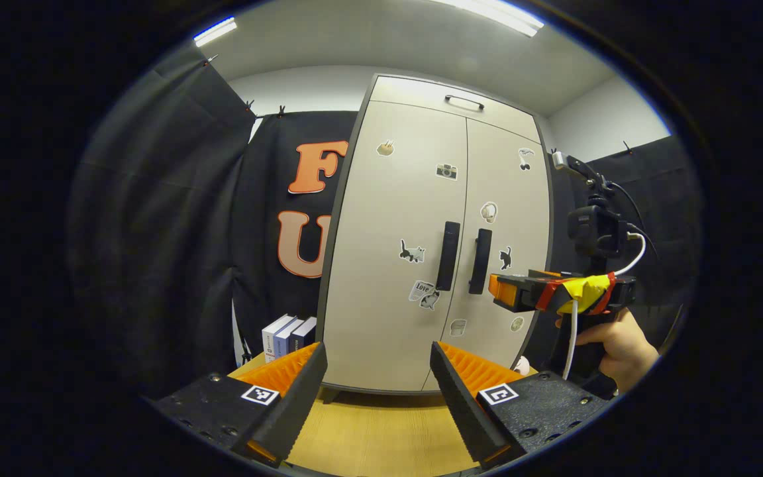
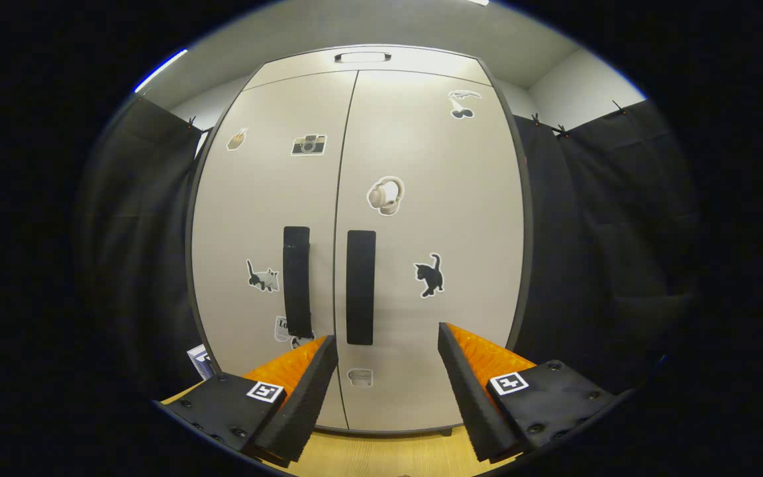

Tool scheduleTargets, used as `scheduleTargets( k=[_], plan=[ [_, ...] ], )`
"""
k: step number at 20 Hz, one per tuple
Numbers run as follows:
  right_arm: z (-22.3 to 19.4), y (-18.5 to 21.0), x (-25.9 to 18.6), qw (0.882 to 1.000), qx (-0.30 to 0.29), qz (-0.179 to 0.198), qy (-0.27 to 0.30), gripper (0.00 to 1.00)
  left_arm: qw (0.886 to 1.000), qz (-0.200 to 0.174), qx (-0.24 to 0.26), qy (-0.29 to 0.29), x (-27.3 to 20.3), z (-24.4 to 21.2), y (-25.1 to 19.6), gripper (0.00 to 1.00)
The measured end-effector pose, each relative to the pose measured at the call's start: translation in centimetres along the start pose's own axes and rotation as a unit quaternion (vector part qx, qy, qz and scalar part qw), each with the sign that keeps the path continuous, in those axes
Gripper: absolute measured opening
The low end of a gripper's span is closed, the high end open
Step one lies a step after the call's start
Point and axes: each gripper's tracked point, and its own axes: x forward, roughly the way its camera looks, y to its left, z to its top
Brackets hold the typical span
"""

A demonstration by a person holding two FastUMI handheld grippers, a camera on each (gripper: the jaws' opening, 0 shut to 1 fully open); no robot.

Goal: Open the right door of the double-door shoe cabinet with the right hand, and open the left door with the left hand.

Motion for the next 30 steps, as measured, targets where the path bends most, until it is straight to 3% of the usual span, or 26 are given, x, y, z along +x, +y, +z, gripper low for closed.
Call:
scheduleTargets(
  k=[2,3,4,5,7,10,11,12,13,14,15,18,21,23,24,30],
  plan=[
    [0.8,0.6,1.9,1.000,-0.005,-0.003,-0.010,0.97,1.000,0.002,-0.002,-0.001,0.3,0.1,0.4,0.95],
    [1.0,0.9,2.8,1.000,-0.004,-0.004,-0.011,0.92,1.000,0.003,-0.002,0.000,0.4,0.1,0.6,0.95],
    [1.0,1.0,3.7,1.000,-0.001,-0.006,-0.007,0.97,1.000,0.002,-0.003,0.001,0.5,0.0,0.8,0.95],
    [0.9,1.2,4.6,1.000,0.004,-0.006,-0.002,0.92,1.000,0.002,-0.004,0.001,0.7,0.1,1.0,0.95],
    [0.6,1.5,6.2,1.000,0.009,-0.006,0.006,0.95,1.000,0.004,-0.003,0.001,0.9,0.0,1.3,0.95],
    [-0.1,1.6,7.9,1.000,0.003,-0.008,0.016,0.89,1.000,0.003,-0.003,0.006,1.1,-0.3,1.3,0.95],
    [-0.3,1.7,8.2,1.000,0.006,-0.004,0.020,0.82,1.000,0.002,-0.003,0.007,1.1,-0.3,1.3,0.94],
    [-0.5,1.8,8.3,1.000,0.008,-0.005,0.023,0.66,1.000,0.002,-0.003,0.009,1.1,-0.4,1.3,0.95],
    [-0.6,2.0,8.4,1.000,0.012,0.000,0.024,0.64,1.000,0.001,-0.003,0.009,1.0,-0.3,1.3,0.95],
    [-0.6,2.2,8.4,1.000,0.016,0.003,0.025,0.55,1.000,0.001,-0.002,0.009,1.0,-0.3,1.3,0.95],
    [-0.6,2.2,8.5,1.000,0.017,0.003,0.024,0.40,1.000,0.001,-0.001,0.009,1.0,-0.2,1.3,0.95],
    [-0.7,2.3,8.4,1.000,0.020,0.002,0.022,0.39,1.000,0.000,0.004,0.002,0.9,0.2,1.3,0.95],
    [-0.7,2.2,8.1,1.000,0.014,0.000,0.024,0.29,1.000,0.001,0.010,-0.001,0.3,0.4,1.2,0.95],
    [-0.8,2.1,7.8,1.000,0.017,0.001,0.025,0.29,1.000,0.000,0.011,-0.003,0.0,0.6,1.0,0.95],
    [-0.8,2.1,7.5,0.999,0.018,0.003,0.026,0.22,1.000,0.002,0.011,-0.004,-0.2,0.7,1.1,0.95],
    [-0.7,1.3,5.4,1.000,-0.002,0.013,0.025,0.22,1.000,0.007,-0.002,-0.010,-1.7,1.1,0.9,0.95]
  ],
)
